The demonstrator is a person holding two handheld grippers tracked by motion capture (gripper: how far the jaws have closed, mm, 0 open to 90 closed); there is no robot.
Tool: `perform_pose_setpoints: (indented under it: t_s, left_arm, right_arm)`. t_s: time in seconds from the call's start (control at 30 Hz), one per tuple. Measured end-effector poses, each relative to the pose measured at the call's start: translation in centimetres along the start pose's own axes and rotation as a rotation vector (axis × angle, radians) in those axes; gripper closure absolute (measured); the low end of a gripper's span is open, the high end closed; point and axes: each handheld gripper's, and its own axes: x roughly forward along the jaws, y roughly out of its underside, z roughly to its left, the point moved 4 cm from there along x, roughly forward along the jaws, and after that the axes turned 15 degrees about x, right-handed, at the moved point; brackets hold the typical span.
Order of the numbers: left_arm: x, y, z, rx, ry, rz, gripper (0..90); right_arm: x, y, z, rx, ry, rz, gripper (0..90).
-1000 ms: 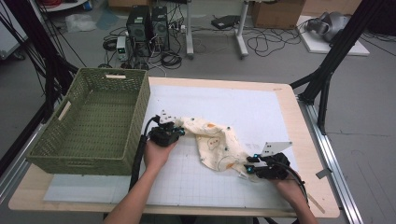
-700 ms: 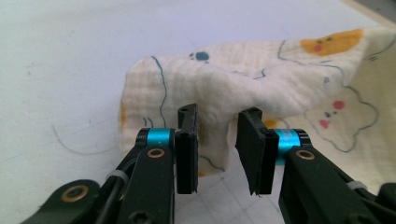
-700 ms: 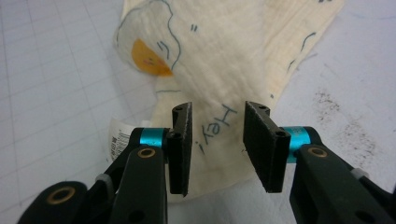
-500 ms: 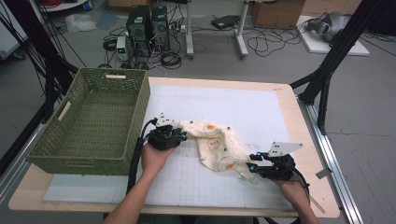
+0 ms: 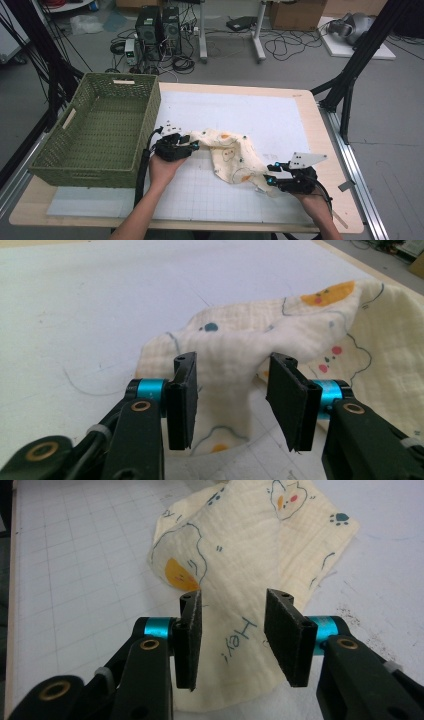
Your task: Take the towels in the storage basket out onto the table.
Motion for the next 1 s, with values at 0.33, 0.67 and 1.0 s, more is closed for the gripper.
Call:
perform_pose_setpoints:
  t_s: [0.33, 0.67, 1.0]
  left_arm:
    - [-0.2, -0.2, -0.8, 0.044, 0.048, 0.013, 56.3]
    - [1.0, 0.9, -3.4, 0.114, 0.174, 0.059, 62.5]
    - [3.2, 1.2, -6.0, 0.173, 0.268, 0.124, 63.9]
  right_arm:
    - [0.0, 0.0, 0.0, 0.005, -0.007, 0.001, 57.1]
    - [0.2, 0.1, -0.2, 0.002, 0.001, 0.015, 56.6]
    - [0.8, 0.4, -0.4, 0.000, 0.010, 0.046, 56.6]
